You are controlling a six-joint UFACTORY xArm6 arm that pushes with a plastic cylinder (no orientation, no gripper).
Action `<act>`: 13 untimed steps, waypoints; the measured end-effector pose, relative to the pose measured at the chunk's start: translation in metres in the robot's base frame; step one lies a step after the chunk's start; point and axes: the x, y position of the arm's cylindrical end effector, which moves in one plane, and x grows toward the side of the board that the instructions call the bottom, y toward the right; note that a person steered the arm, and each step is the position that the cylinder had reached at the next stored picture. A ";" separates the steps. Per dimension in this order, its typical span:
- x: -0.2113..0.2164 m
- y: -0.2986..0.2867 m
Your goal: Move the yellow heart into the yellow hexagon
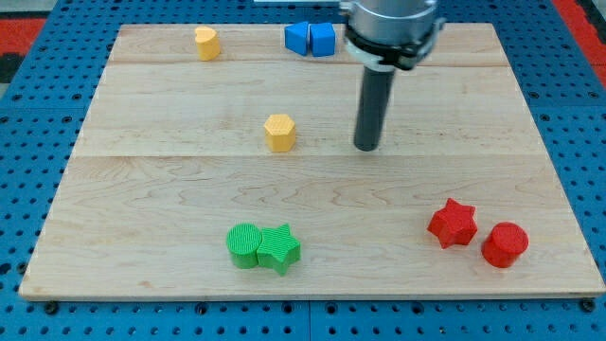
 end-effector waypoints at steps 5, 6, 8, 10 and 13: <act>-0.103 -0.130; -0.129 -0.149; -0.232 -0.152; -0.144 -0.194; -0.181 -0.143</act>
